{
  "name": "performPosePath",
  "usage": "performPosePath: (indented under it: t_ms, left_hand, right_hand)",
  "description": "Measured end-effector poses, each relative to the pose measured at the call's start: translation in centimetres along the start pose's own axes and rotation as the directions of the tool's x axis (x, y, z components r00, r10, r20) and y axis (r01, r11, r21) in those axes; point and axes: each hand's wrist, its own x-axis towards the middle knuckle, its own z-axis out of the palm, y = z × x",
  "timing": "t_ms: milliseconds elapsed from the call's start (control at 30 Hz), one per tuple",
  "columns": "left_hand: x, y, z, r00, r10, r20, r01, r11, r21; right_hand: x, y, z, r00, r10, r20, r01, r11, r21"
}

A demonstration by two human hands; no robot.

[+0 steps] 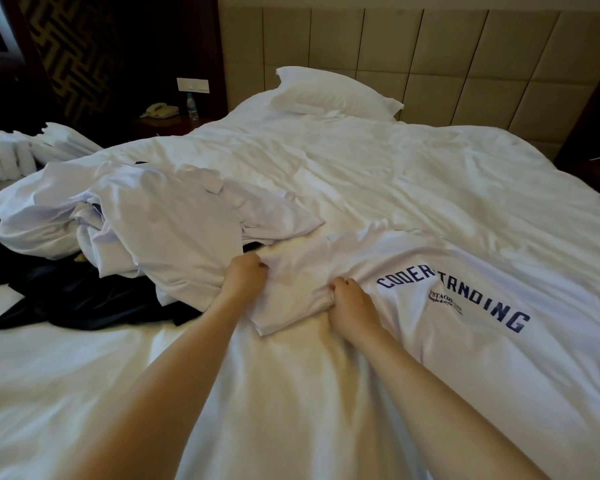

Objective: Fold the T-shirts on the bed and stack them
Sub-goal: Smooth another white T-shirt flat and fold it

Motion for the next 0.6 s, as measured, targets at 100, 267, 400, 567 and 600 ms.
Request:
performPosePath:
  t_ms: [100,267,400,567,600]
  left_hand:
    - [1.0,0.2,-2.1,0.974,-0.161,-0.156,0.116,0.957,-0.266]
    - [3.6,-1.0,-4.1,0.955,-0.285,-0.086,0.233,0.894,-0.383]
    - [2.9,-2.9,-1.8,0.895,-0.352,0.275,0.446,0.736,-0.509]
    - [-0.1,-3.3,-0.3,0.959,-0.255,0.128,0.281,0.763,-0.582]
    - [-0.3,-3.2,-0.7,0.968,-0.250,0.019,0.221,0.816,-0.534]
  right_hand:
    - [0.3,-0.6,-0.6,0.999,0.015,-0.028,-0.011,0.990,0.142]
    - [1.0,-1.9,-0.7,0.995,-0.071,0.068,0.053,0.968,0.245]
    - [0.7,-1.6,0.3,0.964,-0.079,0.255,0.034,0.984,0.177]
    - [-0.1,-1.4,-0.6,0.963,-0.106,0.248,0.048,0.972,0.228]
    - [-0.2,-1.4,-0.9,0.966,-0.113,0.233,0.056,0.969,0.240]
